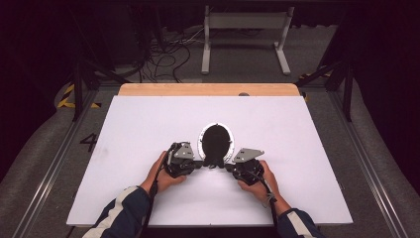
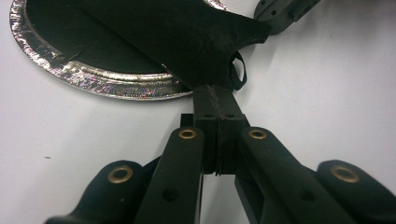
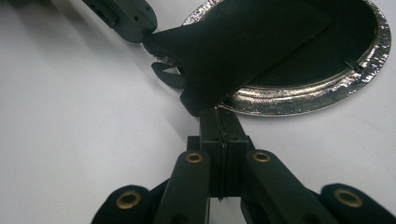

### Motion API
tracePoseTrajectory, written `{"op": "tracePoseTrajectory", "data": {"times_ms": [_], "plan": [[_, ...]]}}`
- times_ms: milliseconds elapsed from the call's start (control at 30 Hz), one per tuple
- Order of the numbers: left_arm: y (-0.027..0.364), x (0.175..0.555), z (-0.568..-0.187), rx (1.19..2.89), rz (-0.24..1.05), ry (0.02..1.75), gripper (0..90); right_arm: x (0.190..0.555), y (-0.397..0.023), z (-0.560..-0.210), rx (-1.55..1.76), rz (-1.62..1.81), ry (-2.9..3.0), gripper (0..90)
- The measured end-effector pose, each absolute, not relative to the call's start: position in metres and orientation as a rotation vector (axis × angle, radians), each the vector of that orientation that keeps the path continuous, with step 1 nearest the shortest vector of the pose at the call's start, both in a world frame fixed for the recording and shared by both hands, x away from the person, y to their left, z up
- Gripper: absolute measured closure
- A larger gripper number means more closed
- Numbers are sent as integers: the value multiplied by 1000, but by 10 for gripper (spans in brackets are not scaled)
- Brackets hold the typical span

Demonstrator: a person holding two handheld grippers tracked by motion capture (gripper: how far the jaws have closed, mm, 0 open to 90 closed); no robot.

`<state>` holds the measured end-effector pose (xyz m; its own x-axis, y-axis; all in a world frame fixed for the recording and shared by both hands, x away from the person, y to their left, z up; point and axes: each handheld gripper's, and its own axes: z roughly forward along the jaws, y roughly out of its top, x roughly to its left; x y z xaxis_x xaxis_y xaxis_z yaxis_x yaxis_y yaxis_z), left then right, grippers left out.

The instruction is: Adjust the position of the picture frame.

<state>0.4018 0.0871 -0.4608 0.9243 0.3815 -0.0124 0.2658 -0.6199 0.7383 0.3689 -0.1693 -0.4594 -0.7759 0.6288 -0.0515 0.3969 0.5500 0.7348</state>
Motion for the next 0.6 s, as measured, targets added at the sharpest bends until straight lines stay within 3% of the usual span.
{"op": "tracePoseTrajectory", "data": {"times_ms": [600], "plan": [[85,407,-466,2251,161,520,900,372,-172,-459,853,1084,2509,900]]}}
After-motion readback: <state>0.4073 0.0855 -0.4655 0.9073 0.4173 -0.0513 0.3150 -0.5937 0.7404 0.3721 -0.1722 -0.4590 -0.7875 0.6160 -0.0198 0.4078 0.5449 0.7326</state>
